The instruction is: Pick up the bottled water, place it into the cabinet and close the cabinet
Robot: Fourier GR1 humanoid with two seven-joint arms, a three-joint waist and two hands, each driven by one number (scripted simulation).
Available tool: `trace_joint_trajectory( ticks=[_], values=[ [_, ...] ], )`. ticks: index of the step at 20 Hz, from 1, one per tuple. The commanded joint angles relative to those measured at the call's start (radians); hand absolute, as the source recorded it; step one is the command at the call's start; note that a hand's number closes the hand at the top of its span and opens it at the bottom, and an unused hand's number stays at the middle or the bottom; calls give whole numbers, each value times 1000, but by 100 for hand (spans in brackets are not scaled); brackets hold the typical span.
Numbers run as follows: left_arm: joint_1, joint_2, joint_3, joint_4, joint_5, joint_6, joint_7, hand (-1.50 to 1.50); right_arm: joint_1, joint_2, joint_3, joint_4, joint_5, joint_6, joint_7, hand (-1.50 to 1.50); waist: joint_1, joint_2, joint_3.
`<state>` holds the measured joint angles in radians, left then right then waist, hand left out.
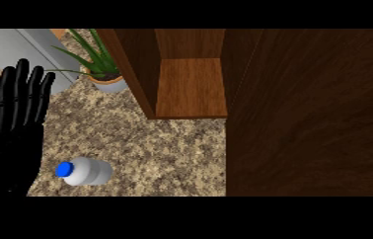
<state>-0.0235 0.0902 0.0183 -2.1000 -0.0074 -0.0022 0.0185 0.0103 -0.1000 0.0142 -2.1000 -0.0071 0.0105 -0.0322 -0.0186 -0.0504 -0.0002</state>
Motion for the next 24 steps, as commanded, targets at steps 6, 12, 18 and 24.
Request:
trace_joint_trajectory(
  ticks=[6, 12, 18, 24],
  values=[
    [158, 106, 286, -114, 326, -155, -63, -150, 162, 12, -19, -142, -46, 13, 40, -150, 23, 46, 0],
    [338, 26, 240, -153, 469, -166, 70, -150, 326, -42, 137, -319, -214, 180, 169, -150, 20, 43, 0],
    [478, 27, 322, -283, 549, -209, 133, -150, 430, -21, 191, -419, -186, 187, 170, -150, 22, 46, 0],
    [439, 14, 317, -104, 388, -238, 67, -150, 583, -36, 212, -473, -189, 238, 89, -150, 1, 47, 0]
  ],
)
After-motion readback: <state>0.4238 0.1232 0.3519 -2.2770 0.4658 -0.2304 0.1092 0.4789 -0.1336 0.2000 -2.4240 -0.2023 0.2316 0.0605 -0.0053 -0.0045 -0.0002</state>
